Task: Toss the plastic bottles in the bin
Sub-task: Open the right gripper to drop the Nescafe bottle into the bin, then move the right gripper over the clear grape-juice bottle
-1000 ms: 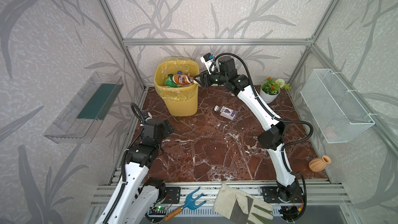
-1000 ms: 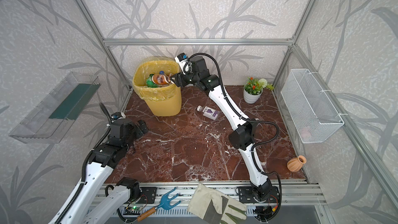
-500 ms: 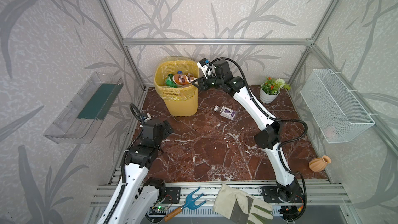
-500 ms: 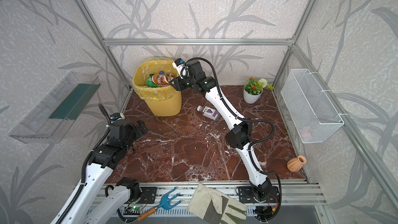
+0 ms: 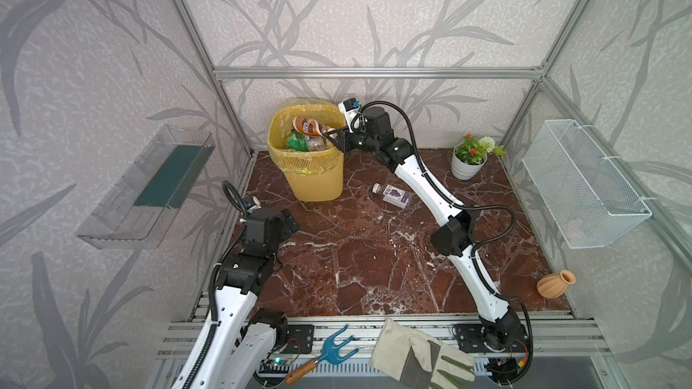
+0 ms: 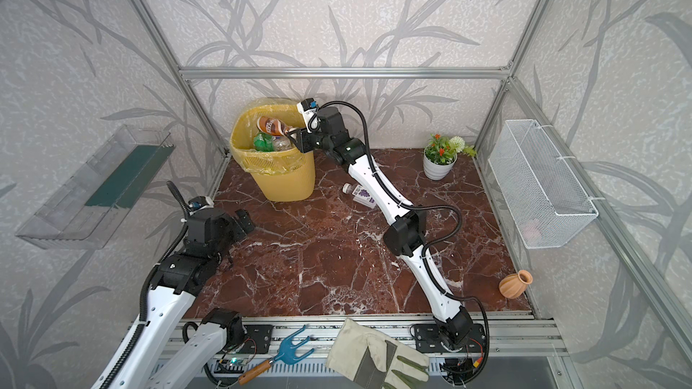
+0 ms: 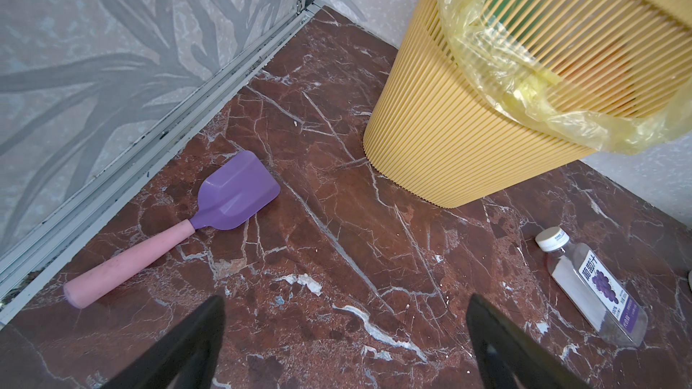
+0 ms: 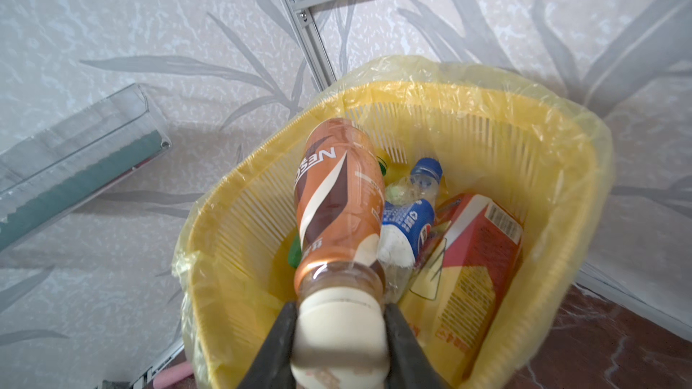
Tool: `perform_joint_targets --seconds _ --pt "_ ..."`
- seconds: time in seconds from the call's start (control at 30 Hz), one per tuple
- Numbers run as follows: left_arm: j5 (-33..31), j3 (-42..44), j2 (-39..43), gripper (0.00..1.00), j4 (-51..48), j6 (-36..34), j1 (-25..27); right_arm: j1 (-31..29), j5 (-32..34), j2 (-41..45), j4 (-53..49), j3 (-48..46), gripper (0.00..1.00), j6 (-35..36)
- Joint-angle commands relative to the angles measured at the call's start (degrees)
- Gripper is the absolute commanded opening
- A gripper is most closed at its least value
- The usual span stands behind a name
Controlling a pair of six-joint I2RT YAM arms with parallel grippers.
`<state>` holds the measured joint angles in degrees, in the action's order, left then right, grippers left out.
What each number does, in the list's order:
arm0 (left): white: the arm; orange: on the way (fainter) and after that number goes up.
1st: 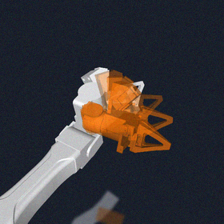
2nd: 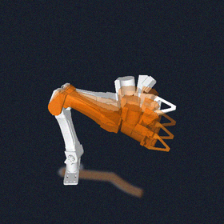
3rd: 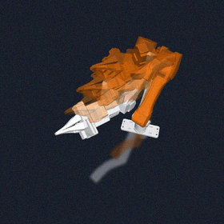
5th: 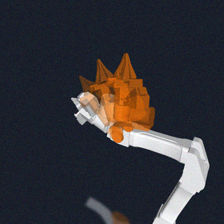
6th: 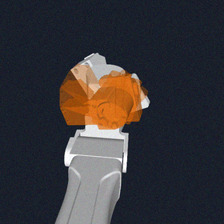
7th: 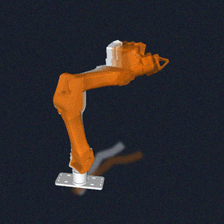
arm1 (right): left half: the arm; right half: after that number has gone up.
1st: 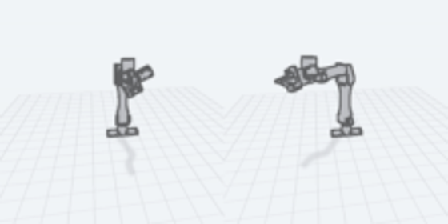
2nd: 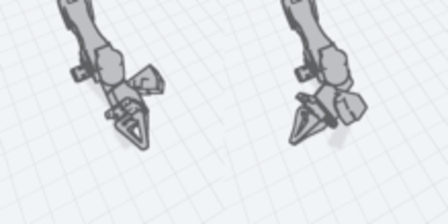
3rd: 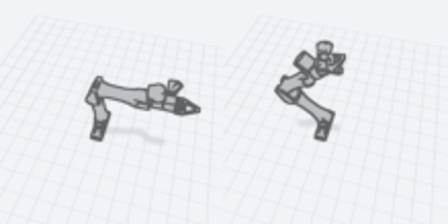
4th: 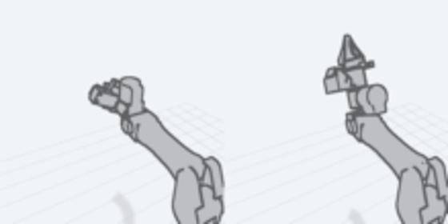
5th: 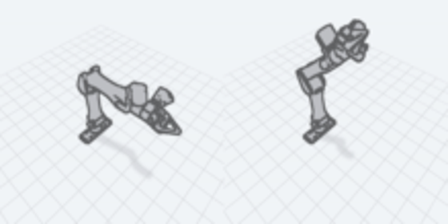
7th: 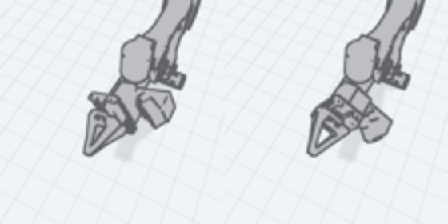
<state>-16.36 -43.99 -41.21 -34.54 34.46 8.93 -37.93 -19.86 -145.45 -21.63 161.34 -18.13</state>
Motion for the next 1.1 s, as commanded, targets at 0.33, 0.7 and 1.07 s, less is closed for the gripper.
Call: perform_joint_targets --seconds 0.33,0.7,1.07 --pt "1.7 -1.0 0.4 0.99 -1.8 -0.3 -0.7 -0.5 0.2 -2.5 4.9 3.0 0.83 -5.6" --pt "3.8 1.2 1.8 0.99 -0.4 1.8 -0.8 1.9 6.3 22.3 1.8 -24.8 0.99 12.5" --pt "5.7 3.0 4.6 0.99 0.8 -0.8 -0.7 18.3 2.7 34.9 6.6 -66.2 0.99 18.4"
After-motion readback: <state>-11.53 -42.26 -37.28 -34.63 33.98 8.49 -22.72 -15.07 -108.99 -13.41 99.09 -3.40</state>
